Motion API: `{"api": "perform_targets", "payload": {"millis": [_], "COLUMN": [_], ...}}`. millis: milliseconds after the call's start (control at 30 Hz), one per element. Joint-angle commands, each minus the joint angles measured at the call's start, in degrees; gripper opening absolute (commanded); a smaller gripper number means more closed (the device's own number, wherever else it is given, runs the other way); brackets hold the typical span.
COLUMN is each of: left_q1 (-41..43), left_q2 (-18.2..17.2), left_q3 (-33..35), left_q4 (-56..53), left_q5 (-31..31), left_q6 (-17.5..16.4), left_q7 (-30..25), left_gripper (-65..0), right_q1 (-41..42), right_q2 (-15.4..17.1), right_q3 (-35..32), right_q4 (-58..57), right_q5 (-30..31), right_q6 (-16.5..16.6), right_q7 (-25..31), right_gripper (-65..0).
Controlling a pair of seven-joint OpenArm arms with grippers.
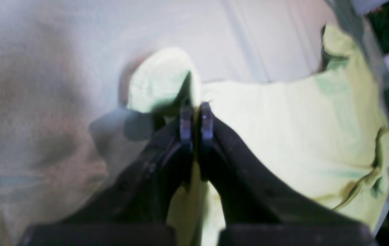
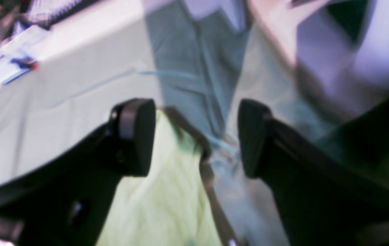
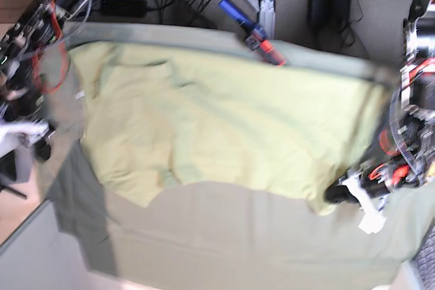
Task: Fold the T-shirt properly
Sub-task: 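Grasp the opposite shirt edge with both grippers, then fold the grasped edge over onto the shirt, forming a long strip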
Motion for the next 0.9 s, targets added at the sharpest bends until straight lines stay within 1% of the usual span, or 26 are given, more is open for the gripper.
{"api": "perform_targets", "payload": {"millis": [0, 100, 167, 200, 267, 333, 433, 533, 800, 833, 867], "left_q1": [-1.73, -1.68, -1.57, -1.55, -1.57, -1.60, -1.62, -1.77, -1.77, -1.77, -1.75], "left_q2": [-0.63, -0.66, -0.70, -0.70, -0.66, -0.63, -0.61, -0.66, -0.81, -0.81, -0.81], "left_q3": [-0.17, -0.17, -0.17, -0.17, -0.17, -0.17, -0.17, -0.17, -0.17, -0.17, -0.17], "left_q4": [1.03, 1.03, 1.03, 1.03, 1.03, 1.03, 1.03, 1.03, 1.03, 1.03, 1.03], "left_q5": [-1.20, -1.22, -1.29, -1.29, -1.38, -2.69, -3.19, -3.17, -3.15, -3.15, -3.15], "left_q6": [-1.35, -1.35, -1.35, -1.35, -1.35, -1.35, -1.35, -1.35, -1.35, -1.35, -1.35], "left_q7": [-0.46, 1.57, 3.37, 3.96, 4.09, 4.09, 3.98, 3.96, 3.93, 3.96, 3.93], "left_gripper": [-65.0, -65.0, -65.0, -65.0, -65.0, -65.0, -65.0, -65.0, -65.0, -65.0, -65.0], "right_q1": [3.91, 11.37, 15.61, 17.44, 20.24, 21.57, 21.59, 21.59, 21.62, 21.59, 21.57], "right_q2": [1.99, 3.69, 4.42, 4.50, 4.52, 4.37, 4.07, 3.74, 2.34, 2.34, 2.38], "right_q3": [-1.77, -7.34, -10.93, -12.68, -16.33, -20.00, -24.70, -27.71, -28.76, -28.76, -28.76], "right_q4": [-2.64, -15.37, -23.82, -27.89, -34.75, -38.86, -39.63, -38.38, -34.86, -34.86, -34.86], "right_q5": [-0.11, -5.55, -10.36, -11.65, -12.22, -11.69, -10.91, -10.88, -10.91, -10.93, -10.97], "right_q6": [0.39, 0.39, 0.39, 0.39, 0.52, 0.92, 1.84, 2.14, 2.34, 2.34, 2.34], "right_q7": [2.75, 6.34, 7.80, 8.17, 8.17, 8.74, 9.22, 9.22, 7.91, 7.91, 7.89], "right_gripper": [-27.3, -27.3, -27.3, -27.3, -27.3, -27.3, -27.3, -27.3, -27.8, -29.2, -32.2]}}
